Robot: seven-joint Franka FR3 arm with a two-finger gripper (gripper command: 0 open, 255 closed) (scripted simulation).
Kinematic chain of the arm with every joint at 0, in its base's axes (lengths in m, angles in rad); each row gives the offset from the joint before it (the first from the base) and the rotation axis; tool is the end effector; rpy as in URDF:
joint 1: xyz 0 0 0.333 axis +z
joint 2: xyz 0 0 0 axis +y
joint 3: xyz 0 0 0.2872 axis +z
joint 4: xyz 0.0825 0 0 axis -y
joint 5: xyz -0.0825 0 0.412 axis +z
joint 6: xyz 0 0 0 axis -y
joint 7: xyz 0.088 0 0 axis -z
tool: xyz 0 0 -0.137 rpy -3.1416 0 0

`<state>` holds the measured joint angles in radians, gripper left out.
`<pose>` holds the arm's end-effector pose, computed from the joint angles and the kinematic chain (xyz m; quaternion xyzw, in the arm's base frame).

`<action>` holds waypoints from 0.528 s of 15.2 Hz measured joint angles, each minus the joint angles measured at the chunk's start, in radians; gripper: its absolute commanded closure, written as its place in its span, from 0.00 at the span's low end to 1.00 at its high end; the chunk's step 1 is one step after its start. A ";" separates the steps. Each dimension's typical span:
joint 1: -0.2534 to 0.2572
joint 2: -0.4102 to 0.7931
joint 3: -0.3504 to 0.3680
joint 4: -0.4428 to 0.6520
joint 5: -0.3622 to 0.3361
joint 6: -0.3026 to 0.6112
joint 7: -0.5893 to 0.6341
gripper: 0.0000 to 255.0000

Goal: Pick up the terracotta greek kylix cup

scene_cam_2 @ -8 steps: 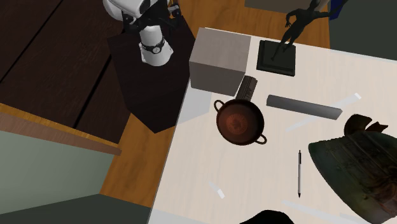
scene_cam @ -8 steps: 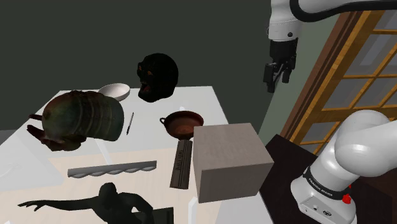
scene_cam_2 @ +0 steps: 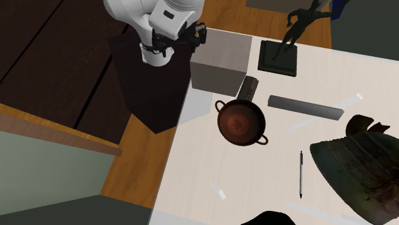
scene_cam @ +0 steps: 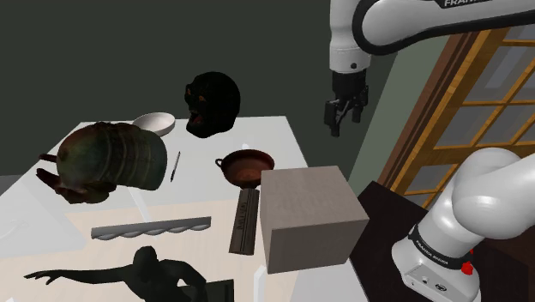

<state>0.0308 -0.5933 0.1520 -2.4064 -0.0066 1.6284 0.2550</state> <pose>0.3834 0.0695 0.4452 0.9931 -0.0522 -0.0835 0.0639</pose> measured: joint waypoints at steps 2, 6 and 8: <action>0.007 0.052 0.029 0.009 0.006 0.050 0.032 0.00; 0.015 0.184 0.084 0.060 0.003 0.141 0.100 0.00; 0.019 0.262 0.115 0.088 -0.006 0.193 0.142 0.00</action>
<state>0.0502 -0.3313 0.2672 -2.3180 -0.0125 1.8217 0.3972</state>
